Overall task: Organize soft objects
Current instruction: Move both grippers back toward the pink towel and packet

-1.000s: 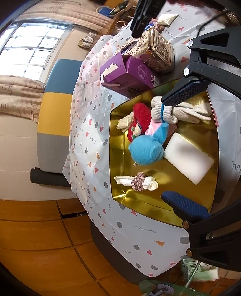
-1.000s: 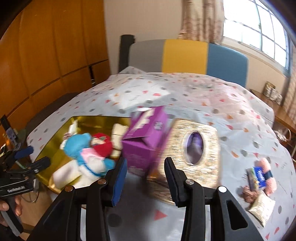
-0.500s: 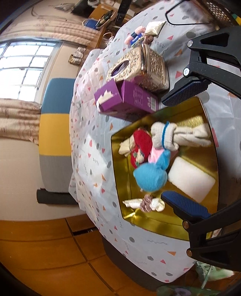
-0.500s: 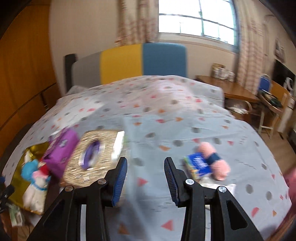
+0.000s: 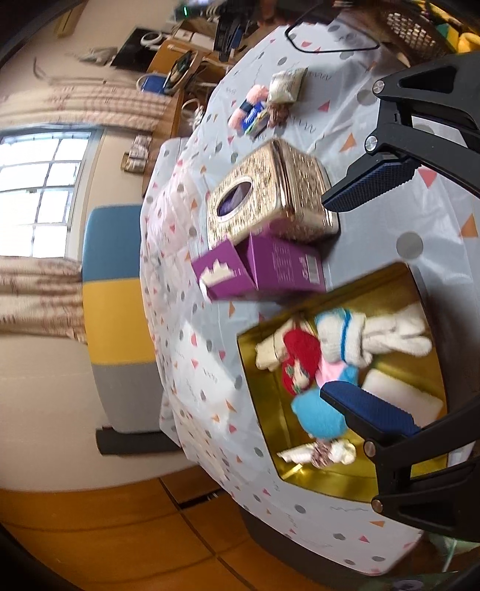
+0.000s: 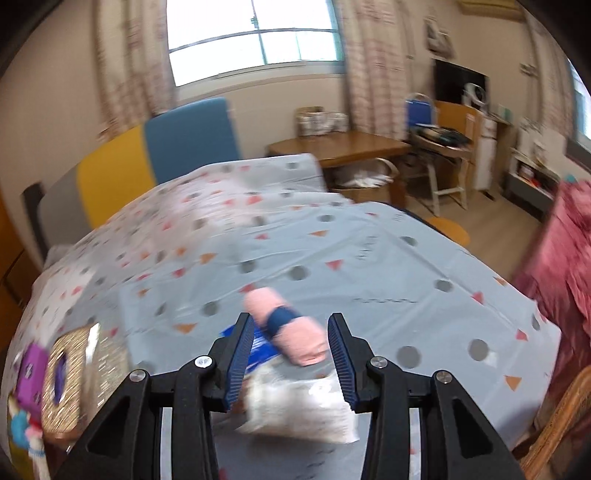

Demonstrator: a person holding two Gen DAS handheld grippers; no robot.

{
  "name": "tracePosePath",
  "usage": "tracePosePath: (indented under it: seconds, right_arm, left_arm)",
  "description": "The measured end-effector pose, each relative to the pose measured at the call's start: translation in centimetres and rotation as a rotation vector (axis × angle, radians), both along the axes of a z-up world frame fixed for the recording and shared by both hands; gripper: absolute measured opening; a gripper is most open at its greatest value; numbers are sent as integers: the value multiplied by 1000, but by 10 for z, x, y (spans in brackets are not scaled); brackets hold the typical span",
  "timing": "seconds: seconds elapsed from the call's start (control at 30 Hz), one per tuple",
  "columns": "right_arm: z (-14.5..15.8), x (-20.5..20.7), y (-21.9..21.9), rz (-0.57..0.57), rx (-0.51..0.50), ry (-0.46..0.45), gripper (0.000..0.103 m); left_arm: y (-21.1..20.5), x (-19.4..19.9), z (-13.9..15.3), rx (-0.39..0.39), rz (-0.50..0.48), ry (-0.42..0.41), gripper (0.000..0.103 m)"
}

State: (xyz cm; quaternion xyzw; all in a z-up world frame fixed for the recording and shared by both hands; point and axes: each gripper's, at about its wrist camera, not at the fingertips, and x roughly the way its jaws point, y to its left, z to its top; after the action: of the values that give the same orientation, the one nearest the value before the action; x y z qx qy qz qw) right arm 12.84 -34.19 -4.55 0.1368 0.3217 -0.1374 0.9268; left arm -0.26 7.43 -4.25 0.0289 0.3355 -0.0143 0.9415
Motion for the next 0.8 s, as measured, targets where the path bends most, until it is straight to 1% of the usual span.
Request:
tracePosePath:
  seconds: [0.17,0.2,0.27,0.3,0.4,0.53,0.7,0.8]
  right_arm:
    - [-22,-2,-40,-146,42,2,42]
    - [-27,-3,-48,-176,71,12,42]
    - [-29,-9,-62,-213,145,-10,42]
    - [-30,-12,-67,-236,155,-18,42]
    - [-34,-17,-76,-251,221,-21,42]
    - [-36,-21,-80,-258,256,-28,42]
    - [-39,-20,-82,-266,299,-30,42]
    - [-41,-24,-86,-278,337,-42,42]
  left_arm:
    - [-24,6,7,18,-65,-8,94]
    - [-30,9,9,23,-81,-8,94]
    - [-40,14,12,31,-102,-13,94]
    - [-46,16,14,32,-117,-17,94]
    - [-68,22,19,51,-173,-30,94]
    - [-101,34,24,51,-269,-29,94]
    - [-140,50,24,37,-376,-1,93]
    - [-169,62,17,44,-436,35,93]
